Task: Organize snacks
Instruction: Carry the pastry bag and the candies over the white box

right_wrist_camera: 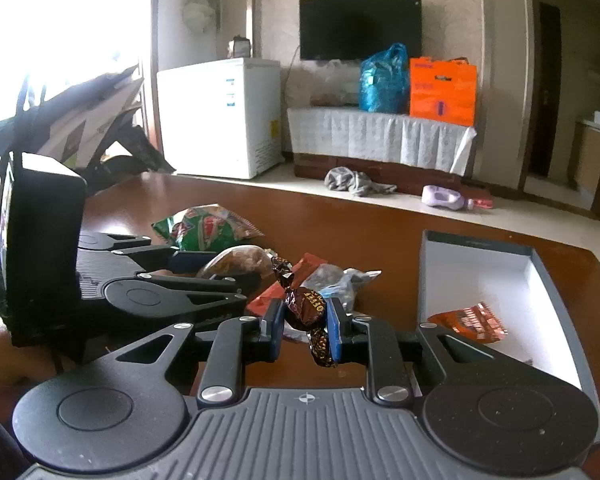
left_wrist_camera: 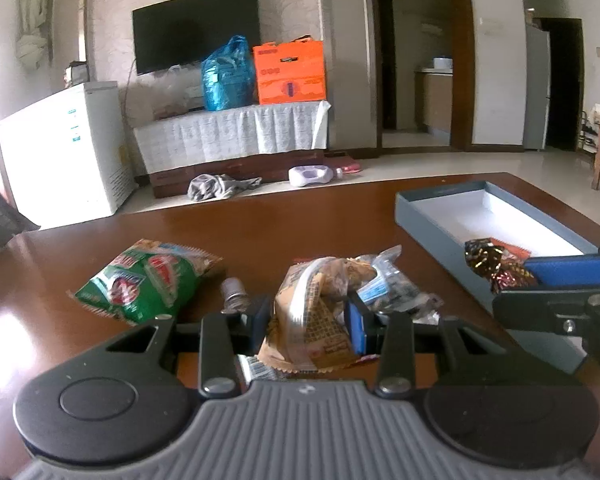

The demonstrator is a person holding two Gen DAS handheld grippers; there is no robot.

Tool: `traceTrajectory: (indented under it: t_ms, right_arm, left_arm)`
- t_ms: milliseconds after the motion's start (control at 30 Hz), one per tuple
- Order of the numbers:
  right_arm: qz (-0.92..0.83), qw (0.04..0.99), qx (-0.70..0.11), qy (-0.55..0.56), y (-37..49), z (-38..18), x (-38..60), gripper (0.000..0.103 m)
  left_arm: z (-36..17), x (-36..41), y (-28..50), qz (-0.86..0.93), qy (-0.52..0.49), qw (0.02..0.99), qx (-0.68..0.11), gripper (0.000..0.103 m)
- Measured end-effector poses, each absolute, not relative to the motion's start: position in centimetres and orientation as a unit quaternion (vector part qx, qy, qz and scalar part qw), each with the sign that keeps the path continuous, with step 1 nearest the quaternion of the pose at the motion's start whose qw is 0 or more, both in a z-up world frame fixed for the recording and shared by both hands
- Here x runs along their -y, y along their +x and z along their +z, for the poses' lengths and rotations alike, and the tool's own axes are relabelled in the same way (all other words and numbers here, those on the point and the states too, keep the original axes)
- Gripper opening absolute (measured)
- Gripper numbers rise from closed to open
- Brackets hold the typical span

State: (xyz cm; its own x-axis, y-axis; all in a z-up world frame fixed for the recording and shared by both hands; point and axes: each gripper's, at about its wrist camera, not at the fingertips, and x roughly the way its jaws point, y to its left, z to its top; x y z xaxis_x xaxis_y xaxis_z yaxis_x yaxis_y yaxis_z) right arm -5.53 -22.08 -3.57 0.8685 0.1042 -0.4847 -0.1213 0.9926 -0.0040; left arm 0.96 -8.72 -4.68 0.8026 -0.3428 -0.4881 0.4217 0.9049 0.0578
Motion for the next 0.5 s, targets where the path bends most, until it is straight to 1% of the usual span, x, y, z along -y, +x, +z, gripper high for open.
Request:
traceTrajectory:
  t_ms: [500]
  right_arm:
    - [0.020,0.970,-0.240,-0.001,-6.1,-3.0,25.1,0.024]
  left_arm:
    - [-4.4,13.5,1.2,-0.241,0.068,0.939,-0.237,0.038]
